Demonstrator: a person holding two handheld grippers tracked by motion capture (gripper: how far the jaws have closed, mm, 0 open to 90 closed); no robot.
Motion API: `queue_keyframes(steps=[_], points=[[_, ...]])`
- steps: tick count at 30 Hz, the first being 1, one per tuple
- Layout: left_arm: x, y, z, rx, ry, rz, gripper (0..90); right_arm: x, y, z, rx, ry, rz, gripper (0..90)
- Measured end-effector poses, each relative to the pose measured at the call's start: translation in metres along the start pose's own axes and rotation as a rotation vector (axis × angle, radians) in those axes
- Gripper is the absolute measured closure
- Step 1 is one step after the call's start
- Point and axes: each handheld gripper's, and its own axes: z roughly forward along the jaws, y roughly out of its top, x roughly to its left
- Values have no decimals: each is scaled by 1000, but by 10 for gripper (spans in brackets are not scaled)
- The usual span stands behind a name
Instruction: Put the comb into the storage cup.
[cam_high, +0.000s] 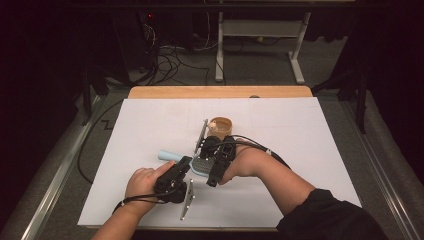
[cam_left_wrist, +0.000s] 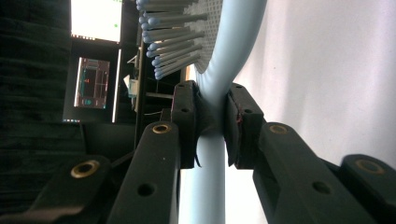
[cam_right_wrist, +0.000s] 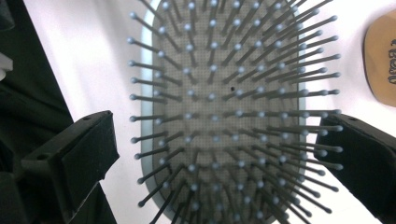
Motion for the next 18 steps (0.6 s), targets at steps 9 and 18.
queue_keyframes(steps=[9, 18], points=[[1, -2, 1, -1, -5, -13, 763, 0, -3, -11, -33, -26, -5, 3], [2, -3, 2, 15, -16, -45, 763, 1, -14, -26, -66, -52, -7, 3]])
